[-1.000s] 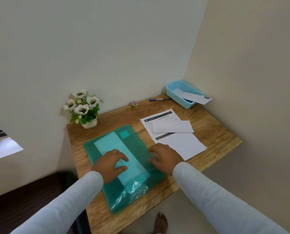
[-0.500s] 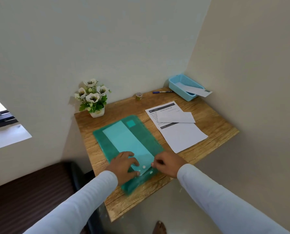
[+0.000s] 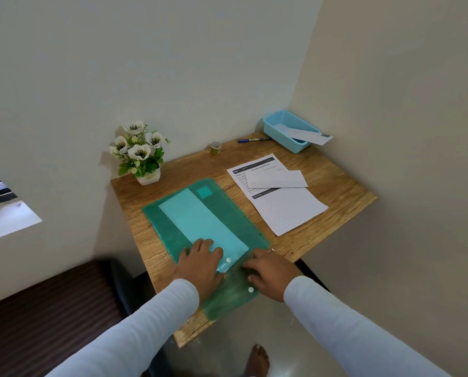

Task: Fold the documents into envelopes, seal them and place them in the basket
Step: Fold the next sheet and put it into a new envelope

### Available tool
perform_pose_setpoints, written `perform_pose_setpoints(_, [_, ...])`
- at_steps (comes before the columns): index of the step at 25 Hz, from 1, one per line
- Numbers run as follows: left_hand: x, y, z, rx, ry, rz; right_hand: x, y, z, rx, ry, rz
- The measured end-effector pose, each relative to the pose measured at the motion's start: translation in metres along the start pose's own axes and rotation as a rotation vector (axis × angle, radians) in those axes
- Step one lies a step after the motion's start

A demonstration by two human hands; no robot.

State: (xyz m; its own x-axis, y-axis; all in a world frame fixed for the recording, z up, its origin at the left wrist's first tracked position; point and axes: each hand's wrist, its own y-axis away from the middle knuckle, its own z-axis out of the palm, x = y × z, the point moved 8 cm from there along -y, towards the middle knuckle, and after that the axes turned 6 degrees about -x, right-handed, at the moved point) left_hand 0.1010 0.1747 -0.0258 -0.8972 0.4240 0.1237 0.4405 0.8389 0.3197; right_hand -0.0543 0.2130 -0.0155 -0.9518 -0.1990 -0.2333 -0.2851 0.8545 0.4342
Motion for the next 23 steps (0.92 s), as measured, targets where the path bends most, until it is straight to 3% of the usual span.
perform_pose_setpoints(9, [0.008, 0.005, -0.007, -0.150, -0.139, 0.122, -0.008, -0.004, 0.007, 0.108, 0.073, -0.055])
perform_pose_setpoints(23, [0.043, 0.000, -0.002, -0.183, -0.307, 0.041, -0.012, 0.007, 0.010, 0.162, -0.004, -0.076])
